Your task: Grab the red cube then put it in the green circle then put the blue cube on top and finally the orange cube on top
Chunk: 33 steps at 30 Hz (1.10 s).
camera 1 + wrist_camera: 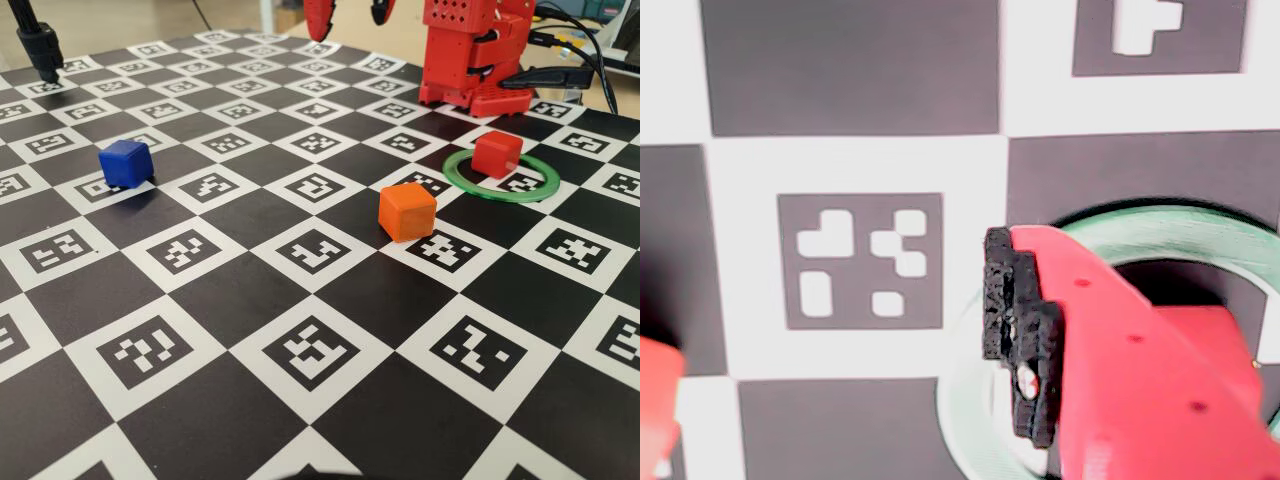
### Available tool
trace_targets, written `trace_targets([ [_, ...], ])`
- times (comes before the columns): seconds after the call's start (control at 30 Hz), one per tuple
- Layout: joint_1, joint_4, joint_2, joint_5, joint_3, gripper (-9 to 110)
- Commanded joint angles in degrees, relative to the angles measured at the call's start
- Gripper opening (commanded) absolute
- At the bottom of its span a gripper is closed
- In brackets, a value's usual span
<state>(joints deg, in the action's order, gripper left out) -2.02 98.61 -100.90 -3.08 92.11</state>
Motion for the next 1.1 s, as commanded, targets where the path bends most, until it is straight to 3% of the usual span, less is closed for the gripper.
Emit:
trace_targets([
  [0.0,-1.7,2.5,0.9,-3.5,-7.9,35],
  [0.47,-15.3,4.7,19.0,-14.2,-33.6,35],
  [0.77,-15.9,6.6,28.7,-12.3,-46.1,46],
  [1.07,-15.6,6.9,40.3,-11.1,-59.2,49],
])
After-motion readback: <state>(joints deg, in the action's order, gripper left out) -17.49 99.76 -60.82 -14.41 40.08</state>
